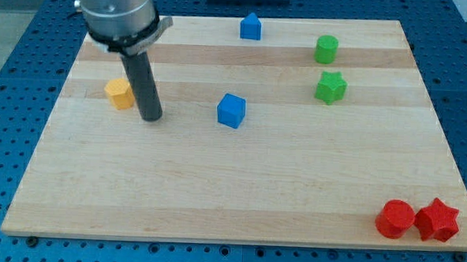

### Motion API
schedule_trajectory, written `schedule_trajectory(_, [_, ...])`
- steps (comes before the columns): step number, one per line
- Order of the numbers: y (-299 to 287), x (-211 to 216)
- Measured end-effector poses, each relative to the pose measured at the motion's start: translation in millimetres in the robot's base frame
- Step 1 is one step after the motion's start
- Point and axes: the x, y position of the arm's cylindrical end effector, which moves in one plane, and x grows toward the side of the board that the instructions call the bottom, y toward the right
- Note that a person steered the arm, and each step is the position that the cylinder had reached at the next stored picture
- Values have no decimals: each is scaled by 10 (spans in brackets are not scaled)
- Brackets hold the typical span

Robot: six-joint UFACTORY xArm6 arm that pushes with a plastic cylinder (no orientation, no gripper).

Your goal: Move towards the blue cube

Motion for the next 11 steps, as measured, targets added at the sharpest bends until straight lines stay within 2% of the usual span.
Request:
schedule_trajectory(1, [0,-272])
schedule_trajectory(6, [120,-290])
schedule_trajectory(11, [1054,-281])
